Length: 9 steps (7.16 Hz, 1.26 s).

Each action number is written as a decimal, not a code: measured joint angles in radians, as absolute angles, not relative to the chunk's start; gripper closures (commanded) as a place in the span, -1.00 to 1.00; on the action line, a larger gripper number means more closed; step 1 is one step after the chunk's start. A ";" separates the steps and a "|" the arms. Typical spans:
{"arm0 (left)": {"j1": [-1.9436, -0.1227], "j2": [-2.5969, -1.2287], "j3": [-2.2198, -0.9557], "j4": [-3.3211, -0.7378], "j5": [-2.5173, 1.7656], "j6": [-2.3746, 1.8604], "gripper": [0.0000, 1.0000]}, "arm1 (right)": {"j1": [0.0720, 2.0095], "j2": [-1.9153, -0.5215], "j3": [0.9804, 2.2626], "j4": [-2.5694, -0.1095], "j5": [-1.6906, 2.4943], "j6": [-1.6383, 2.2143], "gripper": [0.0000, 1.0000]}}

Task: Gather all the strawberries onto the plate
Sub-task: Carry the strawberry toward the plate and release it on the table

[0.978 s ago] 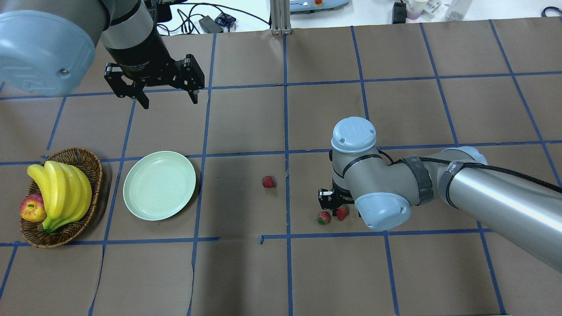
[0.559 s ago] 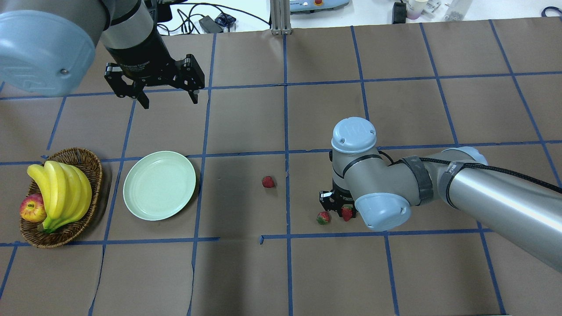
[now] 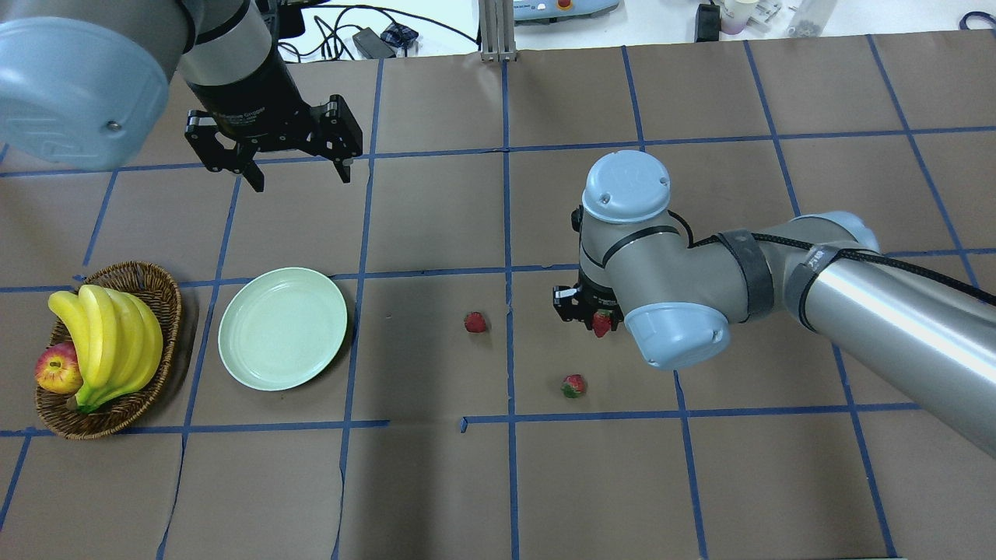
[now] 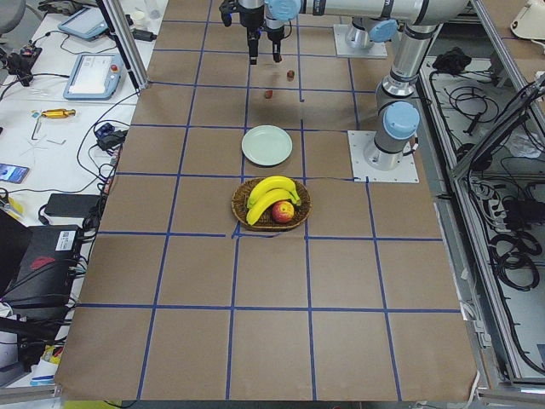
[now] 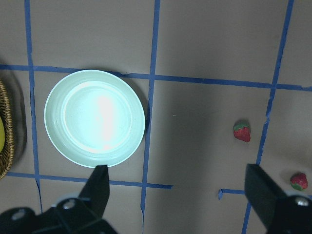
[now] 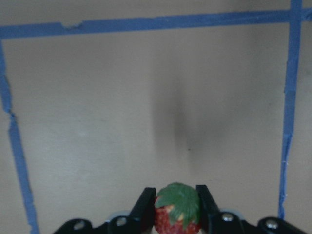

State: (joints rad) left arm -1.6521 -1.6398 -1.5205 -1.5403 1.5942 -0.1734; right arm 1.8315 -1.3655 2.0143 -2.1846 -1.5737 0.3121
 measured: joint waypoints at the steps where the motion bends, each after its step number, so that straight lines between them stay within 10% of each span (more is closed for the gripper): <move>1: -1.652 -1.640 -1.520 -1.540 1.594 -0.173 -1.00 | 1.873 -1.366 1.998 -2.231 -1.514 0.353 1.00; 7: -1.652 -1.636 -1.523 -1.534 1.594 -0.169 -1.00 | 2.153 -1.094 1.780 -2.447 -1.438 0.617 0.93; 9: -1.652 -1.639 -1.523 -1.534 1.593 -0.171 -1.00 | 2.159 -1.044 1.769 -2.449 -1.448 0.617 -0.56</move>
State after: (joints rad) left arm -1.6521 -1.6385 -1.5230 -1.5340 1.5928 -0.1711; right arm 2.1586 -1.0439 1.7687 -2.4487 -1.4479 0.6170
